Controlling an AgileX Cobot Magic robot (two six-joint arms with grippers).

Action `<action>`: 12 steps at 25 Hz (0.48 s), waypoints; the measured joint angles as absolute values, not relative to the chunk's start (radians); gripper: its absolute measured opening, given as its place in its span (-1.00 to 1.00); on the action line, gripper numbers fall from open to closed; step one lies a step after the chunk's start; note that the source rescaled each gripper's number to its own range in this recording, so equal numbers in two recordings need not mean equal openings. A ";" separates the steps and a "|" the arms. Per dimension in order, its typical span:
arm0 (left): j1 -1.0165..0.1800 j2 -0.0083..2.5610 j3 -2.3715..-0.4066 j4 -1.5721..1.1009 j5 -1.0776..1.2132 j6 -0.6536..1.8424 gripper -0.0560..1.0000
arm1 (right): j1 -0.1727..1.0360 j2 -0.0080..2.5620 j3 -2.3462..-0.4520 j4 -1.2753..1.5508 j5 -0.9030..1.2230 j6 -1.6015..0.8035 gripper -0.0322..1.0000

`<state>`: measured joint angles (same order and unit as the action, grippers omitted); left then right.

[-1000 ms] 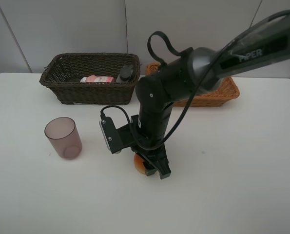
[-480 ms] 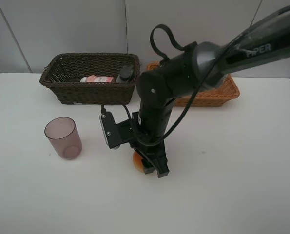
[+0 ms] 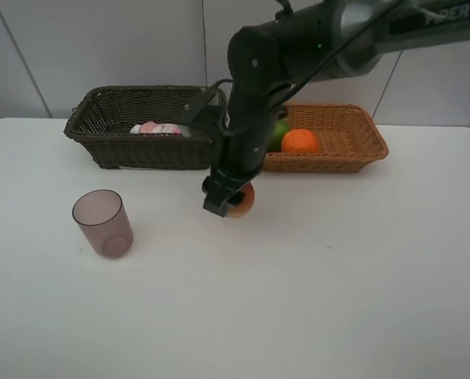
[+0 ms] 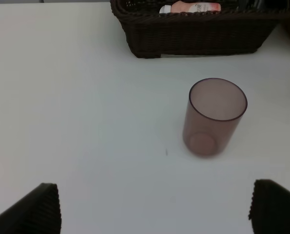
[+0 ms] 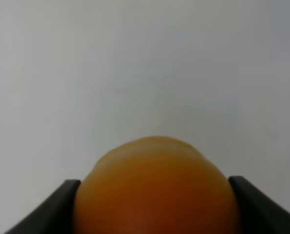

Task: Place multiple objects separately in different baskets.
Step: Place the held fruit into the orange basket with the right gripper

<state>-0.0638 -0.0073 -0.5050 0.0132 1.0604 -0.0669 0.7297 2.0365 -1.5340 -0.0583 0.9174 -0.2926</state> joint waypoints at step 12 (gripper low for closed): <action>-0.064 -0.007 -0.505 0.013 1.060 -0.067 1.00 | 0.469 2.037 -1.713 -0.061 1.043 0.052 -0.06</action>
